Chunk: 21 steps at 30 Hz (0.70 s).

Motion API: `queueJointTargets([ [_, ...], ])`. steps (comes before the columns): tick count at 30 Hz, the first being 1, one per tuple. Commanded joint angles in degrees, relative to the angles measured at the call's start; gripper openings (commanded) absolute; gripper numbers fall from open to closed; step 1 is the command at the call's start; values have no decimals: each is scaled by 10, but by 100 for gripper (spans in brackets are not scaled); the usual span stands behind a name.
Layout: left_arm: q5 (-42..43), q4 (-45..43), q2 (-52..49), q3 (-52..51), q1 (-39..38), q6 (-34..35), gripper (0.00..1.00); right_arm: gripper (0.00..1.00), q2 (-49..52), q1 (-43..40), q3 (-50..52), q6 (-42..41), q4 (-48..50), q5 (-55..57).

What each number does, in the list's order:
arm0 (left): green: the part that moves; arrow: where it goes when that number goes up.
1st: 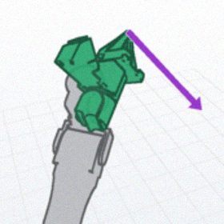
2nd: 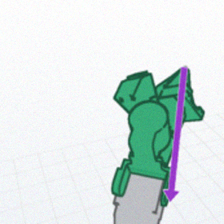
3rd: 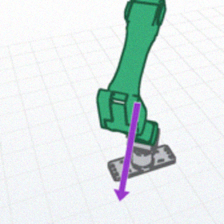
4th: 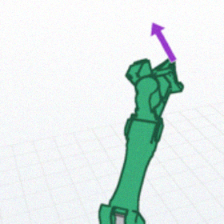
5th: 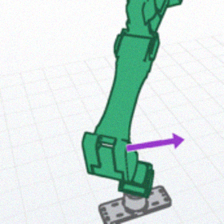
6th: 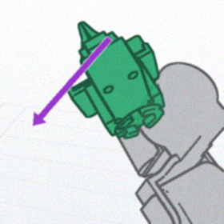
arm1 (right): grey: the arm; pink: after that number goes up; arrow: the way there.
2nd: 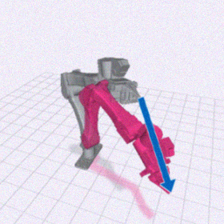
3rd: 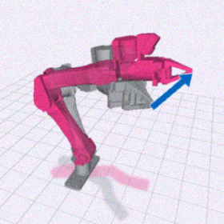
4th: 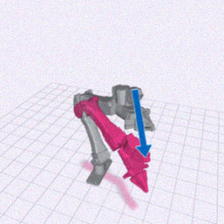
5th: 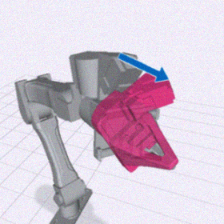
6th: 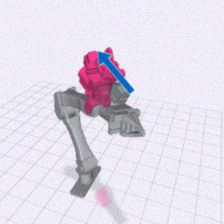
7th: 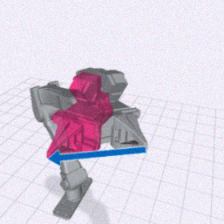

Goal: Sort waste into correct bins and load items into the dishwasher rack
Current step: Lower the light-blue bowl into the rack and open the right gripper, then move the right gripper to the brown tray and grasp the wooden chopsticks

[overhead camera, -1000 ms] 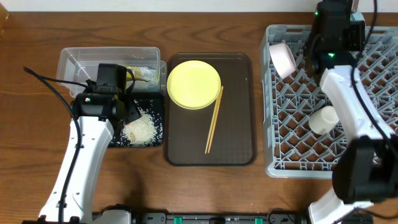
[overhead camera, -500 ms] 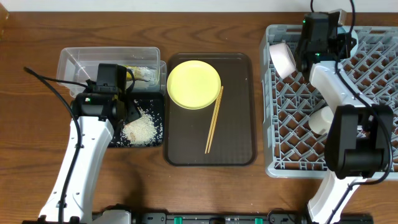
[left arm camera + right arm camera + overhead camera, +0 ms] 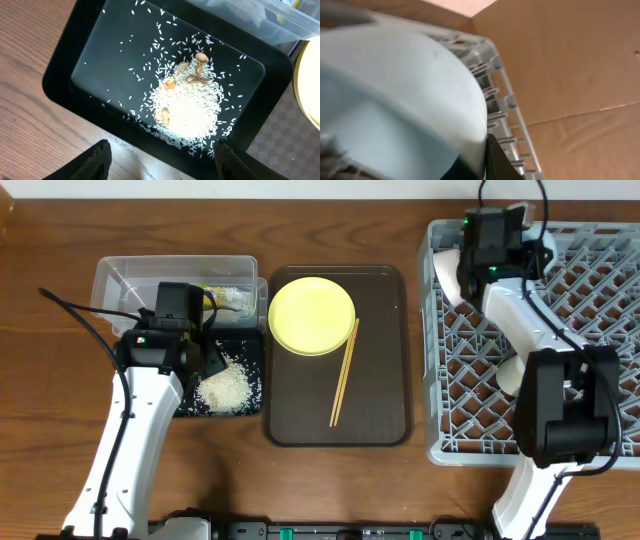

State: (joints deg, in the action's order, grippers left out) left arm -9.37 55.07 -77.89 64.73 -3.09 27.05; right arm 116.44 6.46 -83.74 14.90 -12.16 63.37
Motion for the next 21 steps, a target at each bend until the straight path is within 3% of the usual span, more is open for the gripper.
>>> queueJointTargets([
  [1,-1,0,4,-4,3,3,68,14,12,16,1,-75,-33,-6],
  [8,-1,0,4,-4,3,3,68,30,-36,22,1,-181,-148,-129],
  [15,-1,0,4,-4,3,3,68,50,-153,29,1,-192,-216,-296],
  [21,-1,0,4,-4,3,3,73,55,-232,76,1,-199,-281,-567],
])
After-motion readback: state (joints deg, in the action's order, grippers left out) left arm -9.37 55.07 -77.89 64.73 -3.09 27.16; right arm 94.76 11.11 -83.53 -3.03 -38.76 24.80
